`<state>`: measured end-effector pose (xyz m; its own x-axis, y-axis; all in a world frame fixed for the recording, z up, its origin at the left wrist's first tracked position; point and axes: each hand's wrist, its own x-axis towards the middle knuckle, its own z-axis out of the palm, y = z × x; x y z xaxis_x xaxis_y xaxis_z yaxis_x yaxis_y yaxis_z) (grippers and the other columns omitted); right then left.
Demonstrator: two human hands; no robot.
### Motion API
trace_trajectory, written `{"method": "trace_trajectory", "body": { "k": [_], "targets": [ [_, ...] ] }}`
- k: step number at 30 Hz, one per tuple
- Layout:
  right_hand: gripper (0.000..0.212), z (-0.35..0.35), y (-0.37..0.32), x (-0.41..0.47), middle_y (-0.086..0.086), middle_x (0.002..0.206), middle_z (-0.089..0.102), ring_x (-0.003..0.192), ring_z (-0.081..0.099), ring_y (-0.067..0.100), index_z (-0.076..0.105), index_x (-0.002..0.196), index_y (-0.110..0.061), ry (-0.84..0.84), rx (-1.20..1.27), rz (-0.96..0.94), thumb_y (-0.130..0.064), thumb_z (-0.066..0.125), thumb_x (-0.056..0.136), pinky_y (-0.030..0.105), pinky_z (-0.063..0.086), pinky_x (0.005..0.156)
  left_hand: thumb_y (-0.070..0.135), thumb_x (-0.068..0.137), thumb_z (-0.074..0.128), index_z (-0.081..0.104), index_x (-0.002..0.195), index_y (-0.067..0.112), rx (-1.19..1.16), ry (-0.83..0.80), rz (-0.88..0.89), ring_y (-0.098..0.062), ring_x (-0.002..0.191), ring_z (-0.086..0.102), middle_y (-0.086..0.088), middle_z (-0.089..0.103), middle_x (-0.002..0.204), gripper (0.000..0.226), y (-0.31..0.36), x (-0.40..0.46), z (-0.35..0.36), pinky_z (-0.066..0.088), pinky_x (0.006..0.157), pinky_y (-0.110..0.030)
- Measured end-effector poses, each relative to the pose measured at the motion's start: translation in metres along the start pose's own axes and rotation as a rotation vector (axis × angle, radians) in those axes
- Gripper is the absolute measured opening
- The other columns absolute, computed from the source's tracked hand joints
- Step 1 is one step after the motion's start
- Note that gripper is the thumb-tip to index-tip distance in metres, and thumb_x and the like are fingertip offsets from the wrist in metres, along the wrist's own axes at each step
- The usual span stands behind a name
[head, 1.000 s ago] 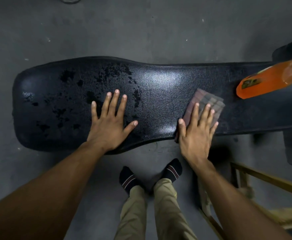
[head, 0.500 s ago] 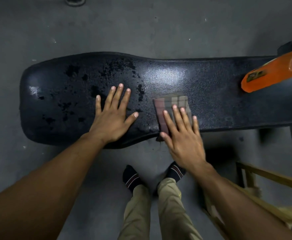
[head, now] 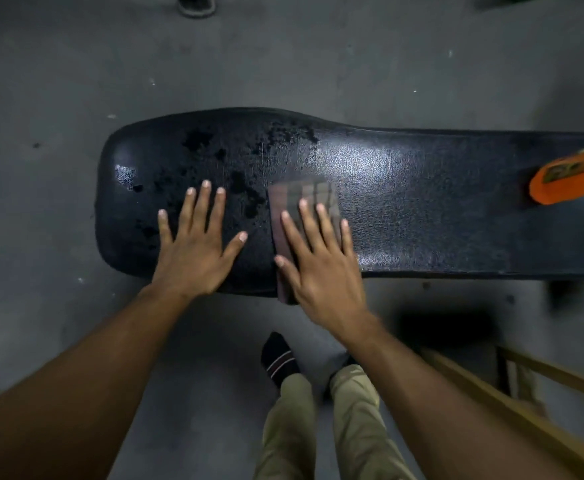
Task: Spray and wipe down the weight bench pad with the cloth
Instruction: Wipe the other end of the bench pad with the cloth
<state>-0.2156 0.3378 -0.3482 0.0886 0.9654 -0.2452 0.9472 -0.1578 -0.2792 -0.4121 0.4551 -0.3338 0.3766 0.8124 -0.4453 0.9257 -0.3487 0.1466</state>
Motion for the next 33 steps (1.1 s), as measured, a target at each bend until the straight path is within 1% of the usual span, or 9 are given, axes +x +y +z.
{"method": "trace_trajectory", "body": {
  "k": [2,5,10,15,19,24,28,30,33],
  "targets": [
    [0.066,0.004,0.014,-0.021,-0.003,0.177,0.000,0.164,-0.004,0.021,0.010,0.168,-0.033,-0.012,-0.027,-0.002,-0.059,0.024,0.109,0.055,0.006,0.130,0.069,0.099,0.014,-0.024,0.157,0.031,-0.010,-0.029,-0.001,-0.011,0.147,-0.035,0.009,-0.037,0.161,0.079,0.000,0.002,-0.001,-0.017,0.119,-0.059],
    [0.066,-0.002,0.046,-0.031,-0.004,0.177,0.000,0.164,-0.004,0.020,0.009,0.168,-0.036,-0.007,-0.035,0.124,-0.061,0.022,0.108,0.056,0.000,0.130,0.069,0.098,0.012,-0.025,0.156,0.030,-0.020,-0.046,0.010,-0.012,0.147,-0.036,0.008,-0.037,0.161,0.079,-0.001,0.003,-0.001,-0.019,0.118,-0.059],
    [0.071,-0.017,0.046,0.036,0.005,0.177,-0.006,0.163,-0.010,0.027,0.004,0.168,-0.029,0.071,0.059,0.402,-0.065,0.015,0.107,0.059,-0.004,0.129,0.069,0.098,0.012,-0.022,0.157,0.029,-0.024,-0.007,0.022,-0.015,0.150,-0.032,0.007,-0.033,0.163,0.079,-0.002,0.002,0.003,-0.016,0.119,-0.060],
    [0.071,-0.009,-0.010,0.051,0.007,0.177,-0.005,0.163,-0.009,0.028,0.006,0.168,-0.029,0.061,0.048,0.202,-0.064,0.019,0.108,0.054,-0.005,0.130,0.069,0.099,0.016,-0.019,0.158,0.028,-0.026,-0.007,0.028,-0.016,0.150,-0.031,0.006,-0.032,0.164,0.080,-0.002,0.003,0.000,-0.015,0.119,-0.061],
    [0.068,0.001,-0.008,0.012,-0.001,0.177,0.000,0.164,-0.006,0.022,0.009,0.168,-0.032,0.011,-0.010,0.074,-0.061,0.025,0.109,0.055,0.002,0.131,0.069,0.098,0.013,-0.025,0.156,0.027,-0.021,-0.065,0.023,-0.015,0.147,-0.036,0.006,-0.038,0.161,0.081,-0.001,0.004,-0.004,-0.019,0.117,-0.060],
    [0.068,-0.012,0.041,0.006,-0.003,0.177,-0.003,0.163,-0.010,0.020,0.006,0.168,-0.035,-0.002,0.000,0.241,-0.064,0.018,0.107,0.056,-0.004,0.130,0.069,0.099,0.011,-0.027,0.155,0.027,-0.030,-0.064,0.038,-0.016,0.146,-0.038,0.005,-0.039,0.161,0.080,-0.004,0.004,-0.002,-0.020,0.116,-0.060],
    [0.071,-0.027,0.048,0.066,0.003,0.177,-0.006,0.163,-0.009,0.025,0.004,0.168,-0.030,0.070,0.070,0.439,-0.065,0.014,0.107,0.060,-0.004,0.129,0.069,0.099,0.011,-0.026,0.156,0.027,-0.021,-0.036,0.052,-0.016,0.148,-0.036,0.005,-0.038,0.162,0.080,-0.005,0.004,0.002,-0.020,0.116,-0.060],
    [0.073,-0.031,0.031,0.099,0.006,0.176,-0.009,0.162,-0.012,0.027,0.001,0.168,-0.029,0.070,0.073,0.422,-0.066,0.011,0.106,0.059,-0.005,0.129,0.068,0.099,0.011,-0.027,0.155,0.027,-0.024,-0.037,0.048,-0.016,0.147,-0.037,0.005,-0.038,0.161,0.080,-0.005,0.004,0.001,-0.021,0.116,-0.060],
    [0.072,-0.028,-0.007,0.117,0.008,0.176,-0.010,0.162,-0.013,0.029,0.000,0.168,-0.029,0.041,0.049,0.231,-0.065,0.012,0.107,0.056,-0.007,0.130,0.068,0.099,0.012,-0.027,0.156,0.026,-0.023,-0.041,0.048,-0.017,0.147,-0.038,0.004,-0.040,0.160,0.080,-0.004,0.004,-0.002,-0.021,0.115,-0.059]
  ]
}}
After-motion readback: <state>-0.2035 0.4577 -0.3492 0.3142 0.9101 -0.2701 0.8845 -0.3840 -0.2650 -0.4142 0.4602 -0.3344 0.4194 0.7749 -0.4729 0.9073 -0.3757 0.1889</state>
